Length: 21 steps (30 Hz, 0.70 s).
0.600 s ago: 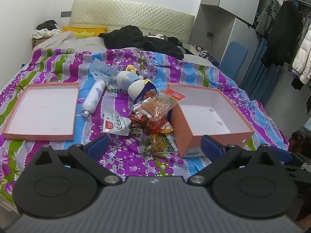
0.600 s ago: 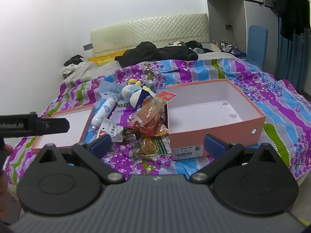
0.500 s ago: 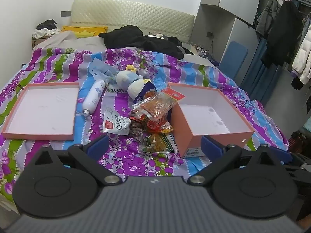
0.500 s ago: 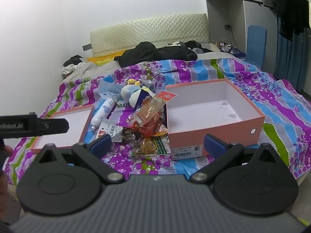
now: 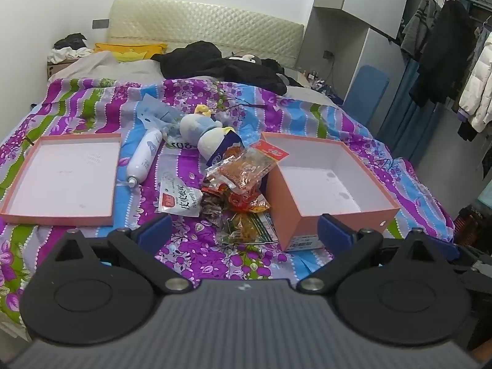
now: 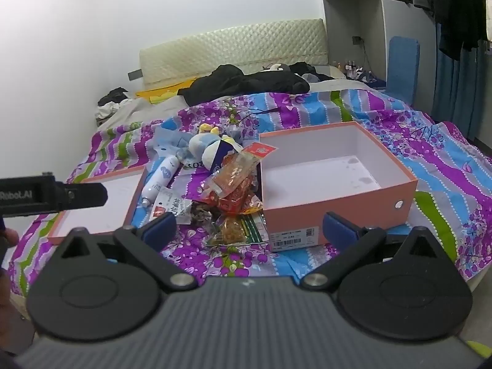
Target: Organize snacks
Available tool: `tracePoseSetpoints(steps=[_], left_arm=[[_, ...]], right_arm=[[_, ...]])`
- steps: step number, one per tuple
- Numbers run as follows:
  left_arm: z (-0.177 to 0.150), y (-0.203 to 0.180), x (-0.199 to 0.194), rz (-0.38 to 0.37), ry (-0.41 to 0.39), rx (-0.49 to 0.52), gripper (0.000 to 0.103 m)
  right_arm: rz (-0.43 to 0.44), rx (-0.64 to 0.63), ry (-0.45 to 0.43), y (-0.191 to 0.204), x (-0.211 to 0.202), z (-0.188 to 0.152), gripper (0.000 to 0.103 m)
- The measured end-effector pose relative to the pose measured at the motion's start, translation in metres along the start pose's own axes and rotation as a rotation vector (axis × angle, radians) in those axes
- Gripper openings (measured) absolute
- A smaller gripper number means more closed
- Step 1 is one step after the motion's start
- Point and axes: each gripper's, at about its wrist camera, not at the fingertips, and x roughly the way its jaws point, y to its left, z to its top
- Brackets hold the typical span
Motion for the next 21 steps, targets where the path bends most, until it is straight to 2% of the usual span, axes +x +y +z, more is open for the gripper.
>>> tracePoseSetpoints(steps=[21], left_arm=[[0.0015,-0.0017,0.0032,-0.008,0.011,-0.004,0.102]], right_arm=[[-0.002,0.008,-0.002,-0.0024,-0.0017,-0.0011,0.103]])
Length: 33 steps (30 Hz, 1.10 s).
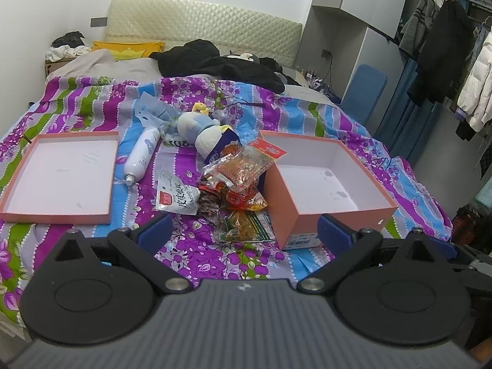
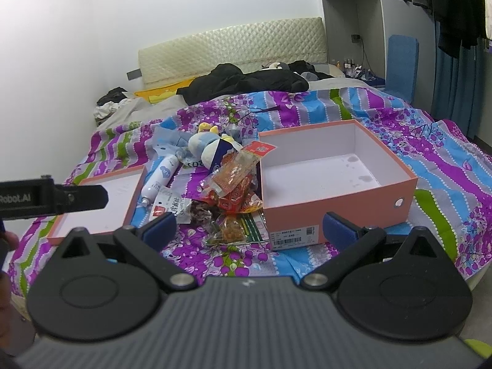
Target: Organize snacks
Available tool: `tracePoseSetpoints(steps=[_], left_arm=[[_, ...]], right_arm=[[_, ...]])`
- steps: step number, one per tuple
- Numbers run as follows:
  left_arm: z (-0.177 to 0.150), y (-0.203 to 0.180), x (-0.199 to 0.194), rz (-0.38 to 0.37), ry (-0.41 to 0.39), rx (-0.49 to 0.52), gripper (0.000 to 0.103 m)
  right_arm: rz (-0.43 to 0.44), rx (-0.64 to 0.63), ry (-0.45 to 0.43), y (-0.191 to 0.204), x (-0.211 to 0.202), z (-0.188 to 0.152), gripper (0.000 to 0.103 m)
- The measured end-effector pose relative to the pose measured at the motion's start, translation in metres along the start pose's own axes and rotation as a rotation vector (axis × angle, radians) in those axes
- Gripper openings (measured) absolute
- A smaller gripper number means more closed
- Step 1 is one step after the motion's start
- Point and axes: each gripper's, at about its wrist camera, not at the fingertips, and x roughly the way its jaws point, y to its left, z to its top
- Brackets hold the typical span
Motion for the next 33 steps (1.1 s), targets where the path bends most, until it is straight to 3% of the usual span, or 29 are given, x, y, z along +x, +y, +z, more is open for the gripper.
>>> tracePoseSetpoints(steps=[33], left_arm=[[-0.0049,0.0022,0.0071,-0.005,0.019,-0.007,0.102]], right_arm=[[0.006,0.002,0.024,0.0035,0.0039,-0.0076,0.103]])
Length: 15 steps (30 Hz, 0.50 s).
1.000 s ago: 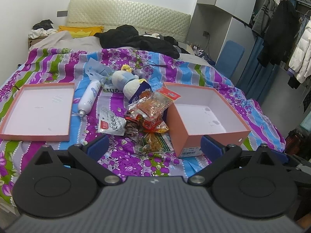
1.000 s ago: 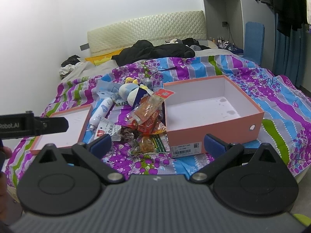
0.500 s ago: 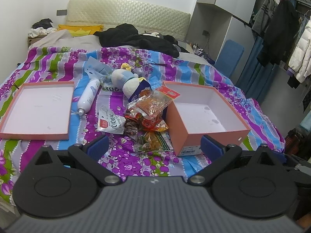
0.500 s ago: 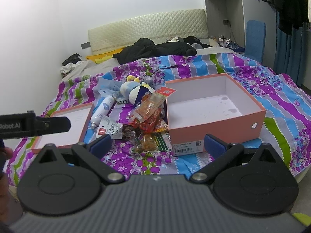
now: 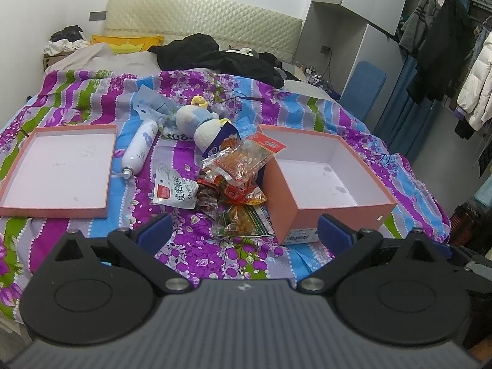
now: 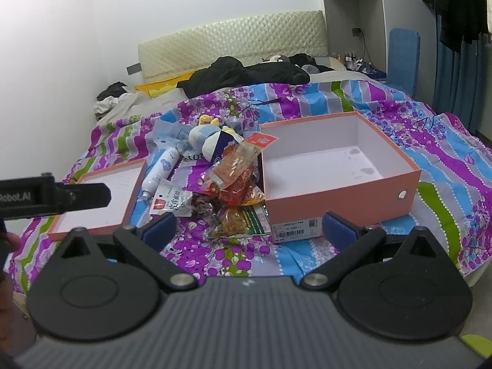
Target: Organize snacks
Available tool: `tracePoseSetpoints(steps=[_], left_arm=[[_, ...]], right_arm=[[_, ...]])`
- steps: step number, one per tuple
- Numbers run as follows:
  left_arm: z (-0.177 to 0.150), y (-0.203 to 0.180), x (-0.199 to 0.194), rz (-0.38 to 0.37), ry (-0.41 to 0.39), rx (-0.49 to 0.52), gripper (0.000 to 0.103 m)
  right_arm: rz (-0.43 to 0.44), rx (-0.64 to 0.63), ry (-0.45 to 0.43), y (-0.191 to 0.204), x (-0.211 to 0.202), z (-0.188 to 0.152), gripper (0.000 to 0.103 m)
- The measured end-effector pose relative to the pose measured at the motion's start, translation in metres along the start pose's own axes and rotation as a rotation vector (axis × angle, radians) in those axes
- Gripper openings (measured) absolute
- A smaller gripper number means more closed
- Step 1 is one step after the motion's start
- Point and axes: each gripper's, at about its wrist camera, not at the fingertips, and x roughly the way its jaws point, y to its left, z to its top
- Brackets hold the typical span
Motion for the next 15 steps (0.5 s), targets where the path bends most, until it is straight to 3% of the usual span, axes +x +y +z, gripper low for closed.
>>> tracePoseSetpoints(steps=[15], left_arm=[[-0.003,0.008,0.017,0.001,0.029,-0.019,0.102]], right_arm=[[-0.011,0.019,0.042,-0.007,0.015,0.0,0.103]])
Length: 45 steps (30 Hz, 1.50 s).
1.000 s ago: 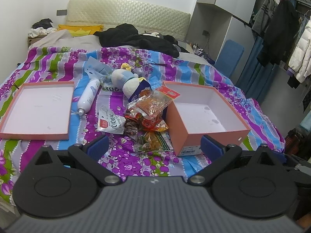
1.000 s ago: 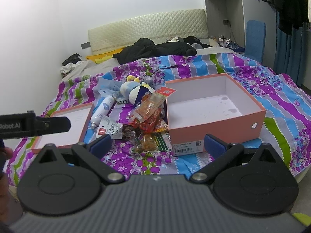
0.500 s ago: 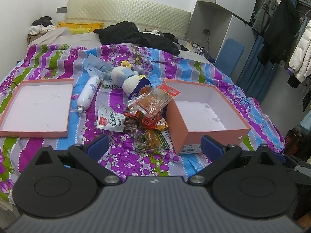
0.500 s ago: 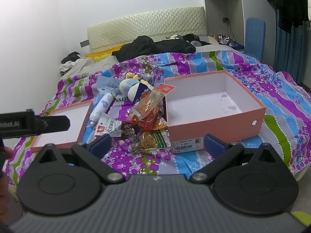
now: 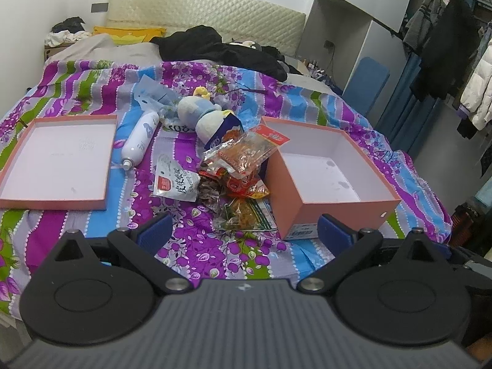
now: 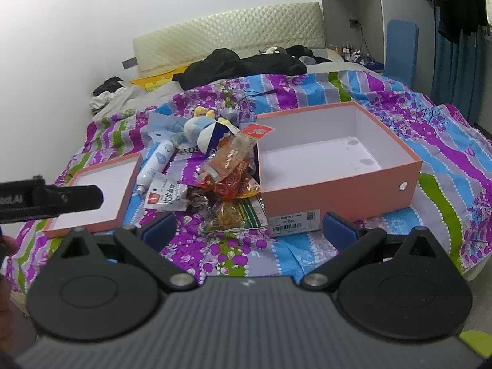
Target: Organize snacks
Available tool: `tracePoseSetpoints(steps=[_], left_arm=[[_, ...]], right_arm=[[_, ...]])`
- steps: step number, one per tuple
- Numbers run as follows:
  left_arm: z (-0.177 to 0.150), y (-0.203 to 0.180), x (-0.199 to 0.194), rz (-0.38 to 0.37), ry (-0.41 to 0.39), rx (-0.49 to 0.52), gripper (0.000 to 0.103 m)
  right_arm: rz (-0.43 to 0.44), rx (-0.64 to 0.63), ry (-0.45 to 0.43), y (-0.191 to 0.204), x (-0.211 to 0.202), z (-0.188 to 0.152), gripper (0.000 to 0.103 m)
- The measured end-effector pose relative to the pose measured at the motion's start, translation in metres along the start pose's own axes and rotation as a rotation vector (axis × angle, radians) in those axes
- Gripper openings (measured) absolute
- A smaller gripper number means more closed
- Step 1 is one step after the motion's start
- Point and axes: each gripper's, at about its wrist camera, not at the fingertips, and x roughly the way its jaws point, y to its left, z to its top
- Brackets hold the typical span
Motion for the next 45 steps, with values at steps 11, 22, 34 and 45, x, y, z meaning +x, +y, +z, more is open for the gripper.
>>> tracePoseSetpoints(steps=[11,22,34,45], left_arm=[[-0.001,0.021,0.048,0.013,0.048,0.005,0.102],[-0.007,0.077,0.12,0.035,0.085,-0.082,0.101],[-0.018,0.134,0.214,-0.035,0.084,-0.144,0.094],[-0.017,0.147,0.284,-0.11,0.059,-0.192,0.086]], right_arm=[[-0.01,0.019,0.106,0.001,0.045,-0.011,0.103],[0.074,-0.059,0.156,0.021,0.112,-0.019,0.093],[0.103,-0.228,0.145,0.057,0.204,-0.031,0.072],[0.043,-0.309,0.137,0.068,0.268,-0.032,0.065]])
